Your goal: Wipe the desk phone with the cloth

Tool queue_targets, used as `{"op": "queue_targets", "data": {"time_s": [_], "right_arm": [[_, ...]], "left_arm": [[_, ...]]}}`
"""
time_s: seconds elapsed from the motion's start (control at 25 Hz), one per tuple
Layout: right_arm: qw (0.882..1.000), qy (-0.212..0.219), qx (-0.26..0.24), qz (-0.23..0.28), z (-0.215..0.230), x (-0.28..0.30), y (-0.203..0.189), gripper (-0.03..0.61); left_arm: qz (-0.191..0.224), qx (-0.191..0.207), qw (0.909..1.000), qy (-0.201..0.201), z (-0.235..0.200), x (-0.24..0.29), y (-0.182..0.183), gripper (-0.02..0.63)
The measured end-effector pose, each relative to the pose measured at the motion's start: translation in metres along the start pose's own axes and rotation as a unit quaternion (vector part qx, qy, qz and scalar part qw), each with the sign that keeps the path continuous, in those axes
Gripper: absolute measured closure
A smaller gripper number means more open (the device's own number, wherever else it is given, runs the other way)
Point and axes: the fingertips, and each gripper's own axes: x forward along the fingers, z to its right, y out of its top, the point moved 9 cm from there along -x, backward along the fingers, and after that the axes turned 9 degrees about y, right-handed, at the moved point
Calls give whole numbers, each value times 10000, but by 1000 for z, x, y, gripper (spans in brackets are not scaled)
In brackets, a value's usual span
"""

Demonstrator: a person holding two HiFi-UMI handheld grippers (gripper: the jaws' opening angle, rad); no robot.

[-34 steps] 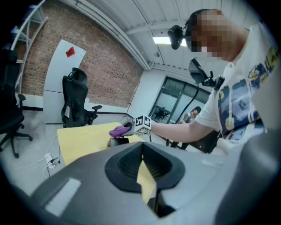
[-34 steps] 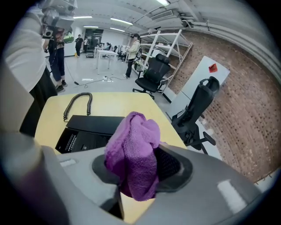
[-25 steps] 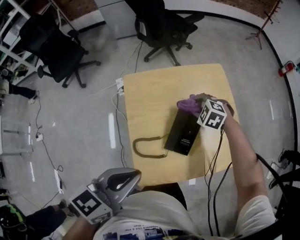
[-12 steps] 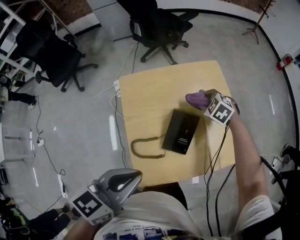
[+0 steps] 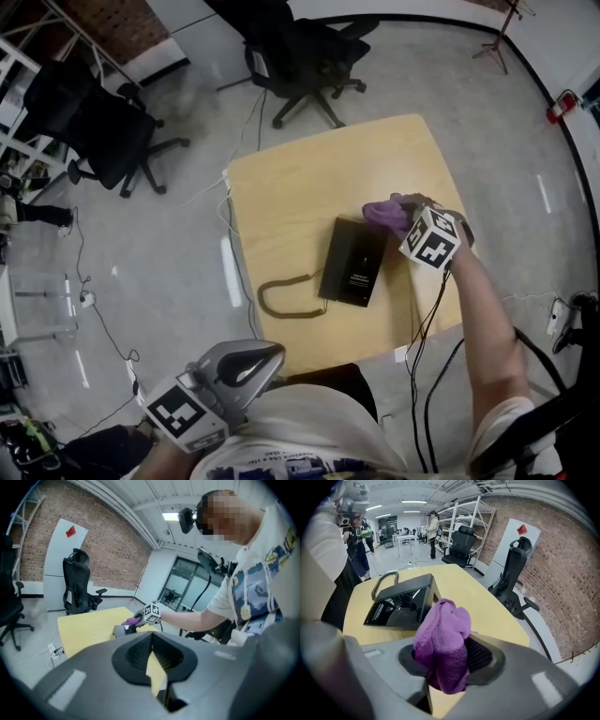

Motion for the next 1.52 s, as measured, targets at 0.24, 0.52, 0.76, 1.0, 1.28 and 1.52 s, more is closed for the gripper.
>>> {"op": "queue_targets", "data": {"time_s": [0.24,0.52,0.76,1.0,1.28,1.52], "right_arm": [[9990,-266,215,-277,0,22,-17,422],[9899,-902,920,-587,-18,16,-44,422],[9893,-892,1045,-487,-67,20,-49,422],[9912,-873,908,-411,-103,23,-38,422],[9905,-805,912,-636,-148,26,-36,422],[9890,-769,989,-786,-188,28,-36,422]], "left_arm": [[-31,86,10000,27,-2,-3,-4,609],[-11,94,9998,-173,1,-1,-5,609],[44,240,9987,-442,2,-3,-10,609],[12,382,9969,-684,3,-13,-13,609],[53,544,9952,-815,-3,-32,-23,609],[58,650,9937,-908,-8,-50,-36,609]]}}
